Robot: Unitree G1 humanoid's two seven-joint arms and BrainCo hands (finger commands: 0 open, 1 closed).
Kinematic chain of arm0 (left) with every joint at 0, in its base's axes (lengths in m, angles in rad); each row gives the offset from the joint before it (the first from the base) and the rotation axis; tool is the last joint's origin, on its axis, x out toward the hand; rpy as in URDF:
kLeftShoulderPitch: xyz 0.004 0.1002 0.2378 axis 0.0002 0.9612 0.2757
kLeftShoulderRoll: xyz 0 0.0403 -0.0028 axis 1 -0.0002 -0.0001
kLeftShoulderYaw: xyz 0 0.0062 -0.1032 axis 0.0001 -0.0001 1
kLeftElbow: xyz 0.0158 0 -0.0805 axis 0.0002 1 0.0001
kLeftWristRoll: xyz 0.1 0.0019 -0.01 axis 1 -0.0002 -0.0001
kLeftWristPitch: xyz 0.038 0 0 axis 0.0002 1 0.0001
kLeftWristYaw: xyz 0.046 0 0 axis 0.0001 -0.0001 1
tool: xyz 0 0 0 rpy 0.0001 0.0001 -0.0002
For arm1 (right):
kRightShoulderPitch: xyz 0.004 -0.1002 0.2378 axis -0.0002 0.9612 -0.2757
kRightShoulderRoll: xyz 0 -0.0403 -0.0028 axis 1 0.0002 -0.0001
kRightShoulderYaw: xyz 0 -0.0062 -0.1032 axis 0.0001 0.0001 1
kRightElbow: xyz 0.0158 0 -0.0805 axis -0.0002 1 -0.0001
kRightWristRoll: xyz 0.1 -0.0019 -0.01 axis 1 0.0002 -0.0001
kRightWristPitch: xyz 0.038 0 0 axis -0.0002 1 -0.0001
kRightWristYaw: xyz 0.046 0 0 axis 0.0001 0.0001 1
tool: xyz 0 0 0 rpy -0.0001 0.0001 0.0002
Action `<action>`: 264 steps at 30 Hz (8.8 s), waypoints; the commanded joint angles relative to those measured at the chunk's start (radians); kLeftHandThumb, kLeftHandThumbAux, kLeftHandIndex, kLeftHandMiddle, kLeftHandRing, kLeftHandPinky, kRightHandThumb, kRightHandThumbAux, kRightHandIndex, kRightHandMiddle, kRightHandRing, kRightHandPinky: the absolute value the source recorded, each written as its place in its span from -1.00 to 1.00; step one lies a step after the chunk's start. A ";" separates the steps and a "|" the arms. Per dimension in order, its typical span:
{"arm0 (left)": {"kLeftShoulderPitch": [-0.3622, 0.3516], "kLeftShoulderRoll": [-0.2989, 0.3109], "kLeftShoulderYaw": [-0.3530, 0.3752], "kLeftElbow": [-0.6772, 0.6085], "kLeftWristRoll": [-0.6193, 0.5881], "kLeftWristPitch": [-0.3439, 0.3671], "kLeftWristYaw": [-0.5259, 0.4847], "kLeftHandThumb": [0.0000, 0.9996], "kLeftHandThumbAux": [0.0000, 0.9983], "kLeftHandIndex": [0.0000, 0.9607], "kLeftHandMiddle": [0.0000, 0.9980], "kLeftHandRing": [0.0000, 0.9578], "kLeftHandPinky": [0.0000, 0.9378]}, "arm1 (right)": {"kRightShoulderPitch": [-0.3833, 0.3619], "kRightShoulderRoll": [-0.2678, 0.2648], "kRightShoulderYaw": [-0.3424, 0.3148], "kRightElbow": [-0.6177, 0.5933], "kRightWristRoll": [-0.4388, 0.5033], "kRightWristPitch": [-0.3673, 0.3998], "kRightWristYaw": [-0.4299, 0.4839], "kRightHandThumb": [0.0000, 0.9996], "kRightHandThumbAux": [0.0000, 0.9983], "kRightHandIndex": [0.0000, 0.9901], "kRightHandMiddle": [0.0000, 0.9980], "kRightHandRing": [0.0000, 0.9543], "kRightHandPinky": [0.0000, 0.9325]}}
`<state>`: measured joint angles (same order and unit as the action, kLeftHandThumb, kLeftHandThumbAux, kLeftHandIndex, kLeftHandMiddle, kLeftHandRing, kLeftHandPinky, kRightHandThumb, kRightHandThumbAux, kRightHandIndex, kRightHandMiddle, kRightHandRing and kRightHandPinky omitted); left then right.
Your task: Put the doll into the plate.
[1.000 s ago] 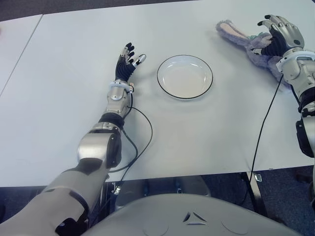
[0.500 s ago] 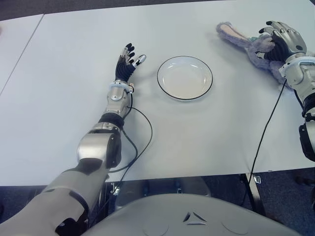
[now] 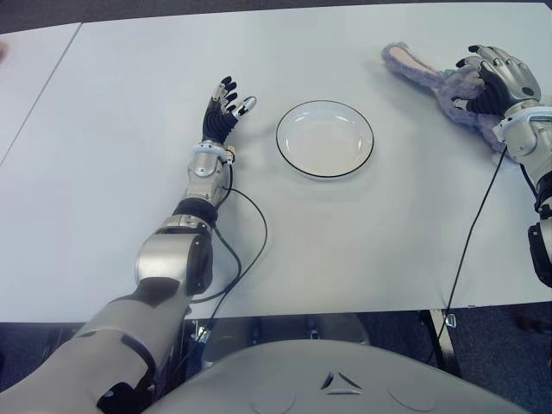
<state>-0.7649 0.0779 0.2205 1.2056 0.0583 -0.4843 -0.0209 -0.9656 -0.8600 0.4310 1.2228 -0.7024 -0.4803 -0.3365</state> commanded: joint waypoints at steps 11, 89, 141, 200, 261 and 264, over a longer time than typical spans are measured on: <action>0.242 -0.039 -0.001 0.161 0.011 0.181 0.032 -1.00 0.16 -0.87 -0.79 -0.80 -0.83 | 0.069 -0.060 -0.001 0.000 -0.006 0.007 0.019 -0.28 0.55 -0.62 -0.95 -0.99 -0.90; 0.251 -0.024 0.017 0.157 -0.009 0.160 0.013 -1.00 0.10 -0.84 -0.78 -0.78 -0.78 | 0.332 0.116 -0.039 -0.360 0.028 -0.211 -0.018 0.36 0.45 -0.16 0.19 0.37 0.55; 0.248 -0.028 0.005 0.160 0.000 0.161 0.021 -1.00 0.04 -0.83 -0.78 -0.78 -0.79 | 0.180 0.018 -0.181 -0.494 -0.127 -0.101 -0.349 -0.46 0.32 -0.46 -0.45 -0.42 -0.43; 0.249 -0.023 -0.008 0.159 0.007 0.157 0.010 -1.00 0.00 -0.82 -0.78 -0.79 -0.80 | 0.039 -0.101 -0.129 0.089 -0.080 0.128 -0.269 -0.94 0.34 -0.89 -1.00 -0.99 -0.89; 0.238 0.007 0.000 0.159 -0.001 0.189 -0.004 -1.00 -0.05 -0.80 -0.83 -0.83 -0.86 | 0.304 0.179 -0.264 0.108 0.234 0.104 -0.149 -0.58 0.26 -1.00 -1.00 -0.87 -0.52; 0.240 0.005 0.000 0.160 -0.001 0.189 -0.004 -1.00 -0.04 -0.80 -0.83 -0.83 -0.85 | 0.309 0.200 -0.263 0.103 0.237 0.083 -0.150 -0.54 0.25 -1.00 -1.00 -0.85 -0.48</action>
<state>-0.7332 0.1299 0.2227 1.2146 0.0494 -0.4807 -0.0148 -0.7576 -0.7860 0.1556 1.2920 -0.4852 -0.3754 -0.5664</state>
